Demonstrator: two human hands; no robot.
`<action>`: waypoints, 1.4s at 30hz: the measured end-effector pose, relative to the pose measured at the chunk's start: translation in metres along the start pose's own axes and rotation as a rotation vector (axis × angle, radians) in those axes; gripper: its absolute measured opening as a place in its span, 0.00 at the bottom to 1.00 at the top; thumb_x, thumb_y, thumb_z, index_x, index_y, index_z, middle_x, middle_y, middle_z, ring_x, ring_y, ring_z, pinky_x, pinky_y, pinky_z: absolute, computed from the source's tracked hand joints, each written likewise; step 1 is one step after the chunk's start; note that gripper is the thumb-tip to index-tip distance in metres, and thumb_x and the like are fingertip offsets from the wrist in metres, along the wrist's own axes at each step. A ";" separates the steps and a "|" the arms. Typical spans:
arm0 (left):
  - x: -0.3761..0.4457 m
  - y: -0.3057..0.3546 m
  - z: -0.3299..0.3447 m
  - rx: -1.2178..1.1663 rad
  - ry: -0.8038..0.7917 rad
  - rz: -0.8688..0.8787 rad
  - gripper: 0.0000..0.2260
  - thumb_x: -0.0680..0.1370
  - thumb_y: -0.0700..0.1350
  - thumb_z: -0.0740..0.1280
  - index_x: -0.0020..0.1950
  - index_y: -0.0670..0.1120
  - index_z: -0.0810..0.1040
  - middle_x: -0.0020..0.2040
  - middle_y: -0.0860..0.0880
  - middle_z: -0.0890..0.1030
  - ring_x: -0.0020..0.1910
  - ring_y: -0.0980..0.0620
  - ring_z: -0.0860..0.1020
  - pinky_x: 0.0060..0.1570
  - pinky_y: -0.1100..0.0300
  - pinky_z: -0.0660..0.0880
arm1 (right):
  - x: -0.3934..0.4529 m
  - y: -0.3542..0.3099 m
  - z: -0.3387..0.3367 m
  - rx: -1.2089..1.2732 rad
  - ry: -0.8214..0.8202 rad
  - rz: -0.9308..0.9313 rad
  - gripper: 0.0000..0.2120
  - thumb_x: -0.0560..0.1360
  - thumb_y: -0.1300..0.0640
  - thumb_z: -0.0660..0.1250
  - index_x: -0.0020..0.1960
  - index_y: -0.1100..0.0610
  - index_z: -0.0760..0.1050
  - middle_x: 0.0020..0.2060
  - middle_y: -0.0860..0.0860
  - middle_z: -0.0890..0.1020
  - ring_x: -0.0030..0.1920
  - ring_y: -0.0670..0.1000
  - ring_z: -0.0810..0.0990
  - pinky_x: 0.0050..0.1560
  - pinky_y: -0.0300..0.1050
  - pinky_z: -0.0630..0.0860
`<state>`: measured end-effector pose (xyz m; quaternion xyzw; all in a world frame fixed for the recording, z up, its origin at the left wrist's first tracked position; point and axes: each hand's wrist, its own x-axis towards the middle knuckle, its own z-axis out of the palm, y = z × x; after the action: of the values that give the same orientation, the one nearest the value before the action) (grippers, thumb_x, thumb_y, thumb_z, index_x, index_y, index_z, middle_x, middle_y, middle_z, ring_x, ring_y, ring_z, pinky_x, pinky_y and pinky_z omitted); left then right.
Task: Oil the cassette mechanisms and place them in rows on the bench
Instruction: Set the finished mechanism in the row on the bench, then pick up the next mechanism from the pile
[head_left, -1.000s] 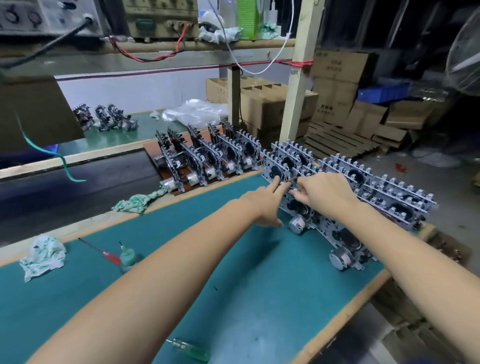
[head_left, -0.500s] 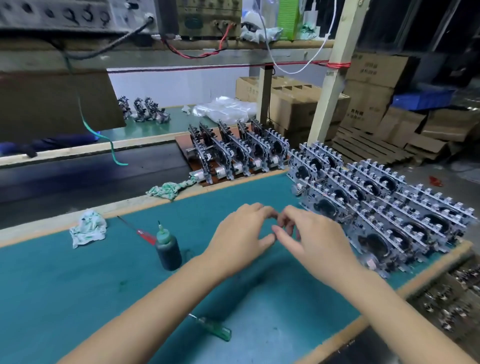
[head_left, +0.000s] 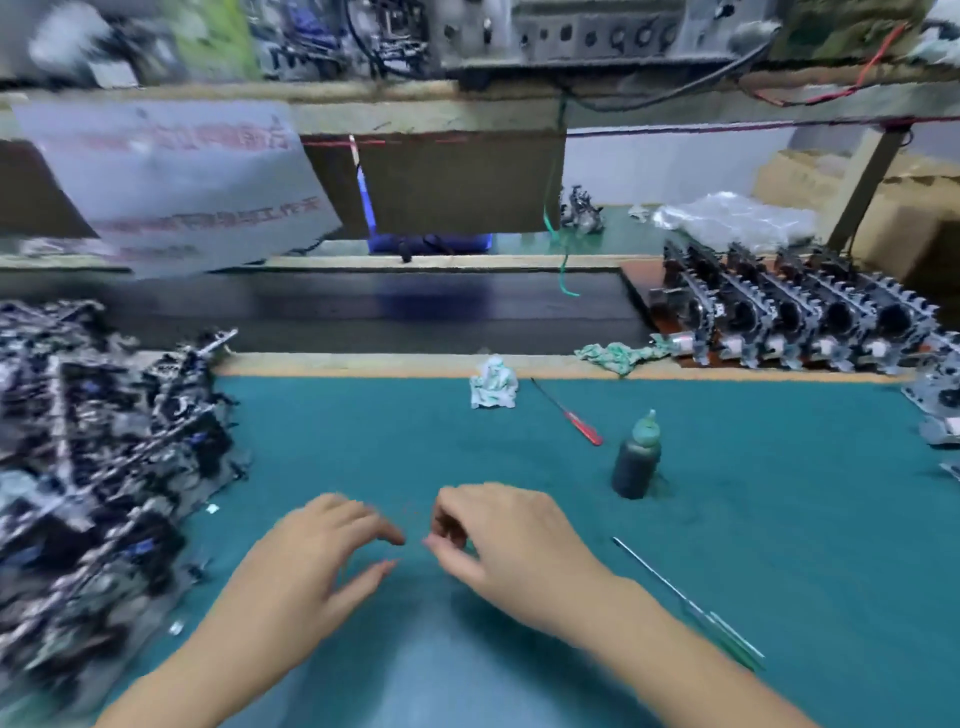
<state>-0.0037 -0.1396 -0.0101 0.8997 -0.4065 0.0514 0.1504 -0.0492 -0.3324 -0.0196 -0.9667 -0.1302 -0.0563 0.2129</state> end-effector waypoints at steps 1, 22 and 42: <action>-0.013 -0.017 -0.005 0.061 0.017 -0.021 0.20 0.76 0.60 0.56 0.44 0.50 0.83 0.42 0.57 0.81 0.43 0.56 0.79 0.44 0.63 0.69 | 0.015 -0.014 0.011 -0.002 -0.027 -0.040 0.09 0.79 0.48 0.58 0.53 0.52 0.71 0.50 0.49 0.78 0.52 0.51 0.74 0.48 0.49 0.69; -0.099 -0.091 -0.051 0.302 0.009 -0.447 0.23 0.72 0.67 0.63 0.66 0.63 0.71 0.51 0.60 0.83 0.48 0.61 0.80 0.43 0.63 0.76 | 0.104 -0.111 0.051 -0.381 0.039 -0.576 0.08 0.79 0.59 0.56 0.57 0.55 0.68 0.53 0.50 0.73 0.54 0.52 0.73 0.50 0.45 0.70; 0.061 0.048 0.071 0.230 0.341 0.529 0.19 0.60 0.53 0.81 0.47 0.50 0.84 0.47 0.51 0.83 0.46 0.50 0.79 0.39 0.59 0.76 | -0.067 0.080 0.003 -0.534 0.461 -0.147 0.09 0.74 0.63 0.60 0.38 0.57 0.75 0.35 0.51 0.77 0.35 0.53 0.71 0.35 0.45 0.69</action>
<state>-0.0013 -0.2355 -0.0534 0.7526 -0.5863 0.2842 0.0952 -0.0907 -0.4166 -0.0653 -0.9382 -0.1286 -0.3200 -0.0281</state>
